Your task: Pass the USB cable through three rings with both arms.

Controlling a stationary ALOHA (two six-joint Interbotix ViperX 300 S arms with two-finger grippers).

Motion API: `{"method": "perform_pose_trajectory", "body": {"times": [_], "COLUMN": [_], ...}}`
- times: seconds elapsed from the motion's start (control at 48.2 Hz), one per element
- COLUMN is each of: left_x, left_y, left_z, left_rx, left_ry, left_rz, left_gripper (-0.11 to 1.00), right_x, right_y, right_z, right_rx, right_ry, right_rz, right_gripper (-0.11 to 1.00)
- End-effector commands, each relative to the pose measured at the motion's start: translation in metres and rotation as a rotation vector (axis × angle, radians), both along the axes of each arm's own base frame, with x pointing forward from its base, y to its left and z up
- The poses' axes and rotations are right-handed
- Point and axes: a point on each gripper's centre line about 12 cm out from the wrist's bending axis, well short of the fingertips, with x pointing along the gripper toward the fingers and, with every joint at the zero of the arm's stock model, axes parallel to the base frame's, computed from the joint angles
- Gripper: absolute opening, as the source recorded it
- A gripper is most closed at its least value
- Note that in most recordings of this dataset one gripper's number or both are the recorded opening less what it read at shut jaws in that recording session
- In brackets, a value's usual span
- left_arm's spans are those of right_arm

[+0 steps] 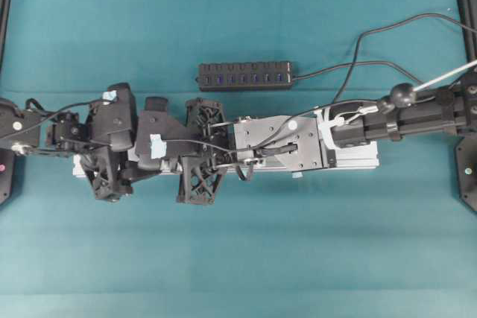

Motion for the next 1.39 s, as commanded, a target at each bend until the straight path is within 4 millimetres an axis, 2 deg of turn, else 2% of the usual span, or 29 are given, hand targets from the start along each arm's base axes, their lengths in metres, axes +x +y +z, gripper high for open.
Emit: {"method": "perform_pose_trajectory", "body": {"times": [0.0,0.083,0.166,0.332,0.373,0.954,1.079,1.141,1.224,1.265,1.369], "left_x": [0.007,0.006,0.006,0.006,0.006,0.006,0.003,0.002,0.000,-0.001,-0.003], "left_y": [0.000,0.000,-0.001,-0.006,-0.008,-0.009,-0.008,-0.008,-0.007,-0.007,-0.007], "left_z": [0.006,0.006,0.005,0.005,0.006,0.005,0.005,0.006,0.007,0.006,0.006], "left_rx": [0.005,0.005,0.005,0.025,0.040,0.045,0.045,0.044,0.045,0.045,0.044], "left_ry": [-0.029,-0.026,-0.020,-0.016,-0.017,0.008,0.008,0.005,0.007,0.014,0.031], "left_rz": [-0.005,-0.005,-0.009,-0.043,-0.065,-0.074,-0.073,-0.070,-0.068,-0.068,-0.068], "left_gripper": [0.74,0.71,0.61,0.26,0.22,0.22,0.22,0.22,0.22,0.22,0.22], "right_x": [0.003,0.003,0.003,0.003,0.003,0.000,-0.001,-0.002,-0.005,-0.006,-0.008], "right_y": [0.000,0.000,0.000,0.001,0.000,0.000,0.000,0.000,-0.001,-0.001,-0.001], "right_z": [0.009,0.009,0.009,0.009,0.009,0.007,0.008,0.010,0.010,0.010,0.010], "right_rx": [0.002,0.002,0.002,0.002,0.000,-0.001,-0.001,-0.001,0.002,0.002,-0.003], "right_ry": [-0.029,-0.029,-0.027,-0.027,-0.027,-0.005,-0.005,-0.008,-0.005,-0.004,-0.001], "right_rz": [0.002,0.002,0.002,0.004,0.003,-0.002,-0.002,-0.002,-0.007,-0.007,-0.001], "right_gripper": [-0.06,-0.07,-0.06,-0.07,-0.06,-0.06,-0.03,0.03,0.17,0.26,0.57]}}
